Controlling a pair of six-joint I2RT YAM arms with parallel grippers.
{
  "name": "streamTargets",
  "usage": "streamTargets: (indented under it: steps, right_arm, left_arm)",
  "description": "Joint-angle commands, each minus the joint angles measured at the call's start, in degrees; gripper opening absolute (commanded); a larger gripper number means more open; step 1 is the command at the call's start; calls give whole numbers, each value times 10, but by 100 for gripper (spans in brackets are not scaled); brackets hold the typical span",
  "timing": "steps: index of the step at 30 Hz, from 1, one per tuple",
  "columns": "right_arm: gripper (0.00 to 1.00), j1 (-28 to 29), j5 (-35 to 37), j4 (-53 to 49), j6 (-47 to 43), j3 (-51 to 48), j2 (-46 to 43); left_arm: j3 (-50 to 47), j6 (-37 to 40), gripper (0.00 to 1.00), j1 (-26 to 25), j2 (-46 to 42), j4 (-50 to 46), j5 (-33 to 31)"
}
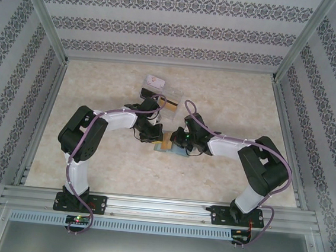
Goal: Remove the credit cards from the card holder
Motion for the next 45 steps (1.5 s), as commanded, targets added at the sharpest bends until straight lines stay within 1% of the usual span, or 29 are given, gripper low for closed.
streamTargets:
  steps: [1, 5, 8, 12, 15, 18, 23, 25, 27, 30, 33, 37, 39, 42, 45]
  right_arm:
    - [0, -8, 28, -24, -32, -25, -40]
    - [0, -18, 53, -65, -93, -46, -90]
    - [0, -27, 53, -68, -135, -62, -138]
    - [0, -35, 47, -50, -180, -69, -194]
    - [0, -48, 11, -22, -194, -65, -212]
    - [0, -64, -32, 10, -187, -54, -207]
    - [0, -82, -111, 86, -143, -32, -180]
    - [0, -85, -140, 112, -121, -16, -165]
    - [0, -87, -160, 136, -98, -2, -153]
    - [0, -92, -190, 162, -61, 21, -132]
    - [0, -95, -219, 197, -27, 36, -111]
    - [0, -100, -237, 211, 0, 51, -93]
    - [0, -103, -242, 221, 11, 51, -87]
    - [0, -108, -246, 232, 23, 47, -83]
    - [0, -109, -255, 238, 33, 47, -79]
  left_arm:
    - [6, 22, 14, -4, 20, -59, -24]
    - [15, 30, 19, -3, 16, -65, -19]
    - [24, 33, 24, -2, 4, -57, -1]
    - [41, 49, 37, 13, -31, -49, 2]
    - [33, 40, 47, 39, -68, -23, 20]
    - [7, 16, 58, 62, -114, 33, 56]
    - [-39, -41, 72, 88, -171, 141, 124]
    - [-54, -70, 76, 94, -179, 194, 161]
    - [-63, -98, 77, 94, -179, 239, 192]
    - [-74, -124, 77, 94, -177, 292, 226]
    - [-75, -125, 71, 94, -179, 311, 236]
    - [-79, -146, 54, 96, -182, 357, 253]
    - [-82, -160, 50, 101, -188, 371, 251]
    - [-88, -182, 40, 114, -195, 395, 256]
    - [-93, -196, 25, 116, -200, 413, 265]
